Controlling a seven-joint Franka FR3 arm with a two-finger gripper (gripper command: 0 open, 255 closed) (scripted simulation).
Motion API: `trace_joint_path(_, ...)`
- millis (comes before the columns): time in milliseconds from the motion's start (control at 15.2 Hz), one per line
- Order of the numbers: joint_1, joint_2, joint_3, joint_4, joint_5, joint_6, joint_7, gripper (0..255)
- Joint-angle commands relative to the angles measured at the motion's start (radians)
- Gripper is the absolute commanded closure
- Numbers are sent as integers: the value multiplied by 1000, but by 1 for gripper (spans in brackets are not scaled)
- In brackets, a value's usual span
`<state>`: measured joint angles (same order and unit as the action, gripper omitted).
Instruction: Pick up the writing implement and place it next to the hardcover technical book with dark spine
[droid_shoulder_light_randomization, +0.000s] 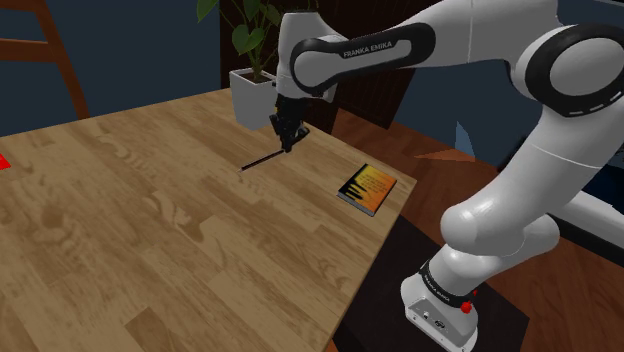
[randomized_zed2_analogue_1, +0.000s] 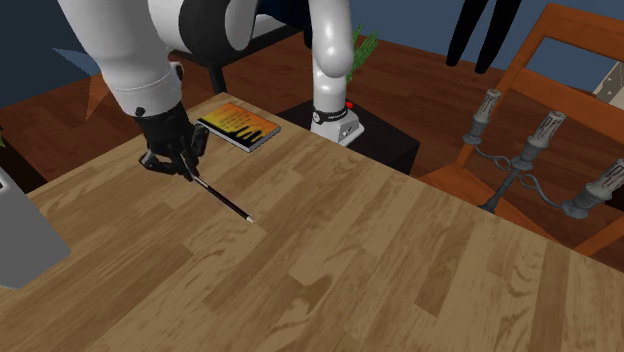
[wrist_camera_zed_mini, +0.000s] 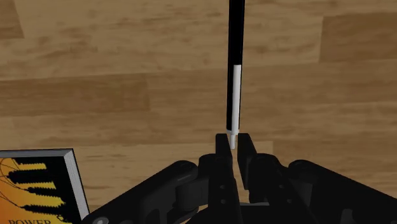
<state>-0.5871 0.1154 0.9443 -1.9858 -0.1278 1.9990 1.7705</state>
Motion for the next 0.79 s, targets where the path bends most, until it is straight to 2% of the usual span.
trace_joint_path(0, -31, -10, -18, -5, 7, 2, -55, 255)
trace_joint_path(396, -108, 5, -78, 13, -7, 2, -186, 255)
trace_joint_path(726, -100, 40, -84, -25, -41, 61, -161, 255)
